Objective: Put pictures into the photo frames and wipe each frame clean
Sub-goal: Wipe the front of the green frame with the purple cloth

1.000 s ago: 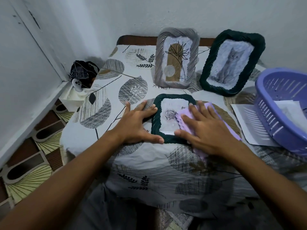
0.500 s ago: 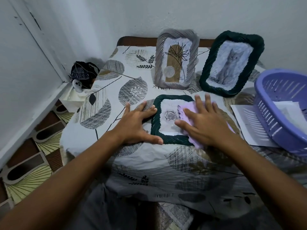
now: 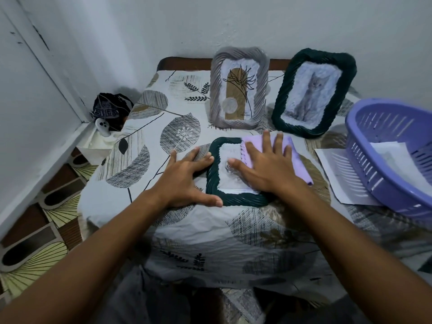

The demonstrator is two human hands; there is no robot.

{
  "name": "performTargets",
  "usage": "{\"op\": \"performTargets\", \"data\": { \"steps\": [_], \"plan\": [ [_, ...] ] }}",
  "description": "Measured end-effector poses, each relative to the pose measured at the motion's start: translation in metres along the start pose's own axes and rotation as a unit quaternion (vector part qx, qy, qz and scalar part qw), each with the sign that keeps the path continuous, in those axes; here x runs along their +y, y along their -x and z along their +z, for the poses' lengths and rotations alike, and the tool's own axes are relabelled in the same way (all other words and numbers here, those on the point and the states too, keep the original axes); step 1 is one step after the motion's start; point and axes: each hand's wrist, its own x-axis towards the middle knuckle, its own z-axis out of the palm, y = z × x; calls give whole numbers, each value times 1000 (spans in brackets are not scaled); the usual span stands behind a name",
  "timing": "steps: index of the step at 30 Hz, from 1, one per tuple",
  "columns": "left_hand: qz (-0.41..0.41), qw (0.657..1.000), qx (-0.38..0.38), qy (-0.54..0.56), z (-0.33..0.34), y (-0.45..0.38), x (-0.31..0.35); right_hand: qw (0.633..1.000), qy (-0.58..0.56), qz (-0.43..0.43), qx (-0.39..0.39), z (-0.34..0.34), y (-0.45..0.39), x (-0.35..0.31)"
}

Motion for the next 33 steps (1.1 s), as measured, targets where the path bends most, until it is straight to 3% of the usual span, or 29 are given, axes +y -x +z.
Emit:
{"op": "performTargets", "data": {
  "steps": [10, 16, 23, 29, 33],
  "plan": [
    [-4, 1000, -1, -9, 1, 1, -1, 998, 41, -2, 36, -1, 11, -3],
    [-5, 1000, 0, -5, 2, 1, 0, 999, 25, 23, -14, 2, -1, 3],
    [-4, 1000, -3, -7, 0, 2, 1, 1000, -10, -18, -5, 5, 37, 9],
    [-10, 1000, 0, 3, 1, 2, 1, 1000, -14, -1, -16, -1, 5, 6],
    [-12, 1000, 4, -1, 4, 3, 0, 999, -24, -23, -20, 3, 28, 14]
  ]
}}
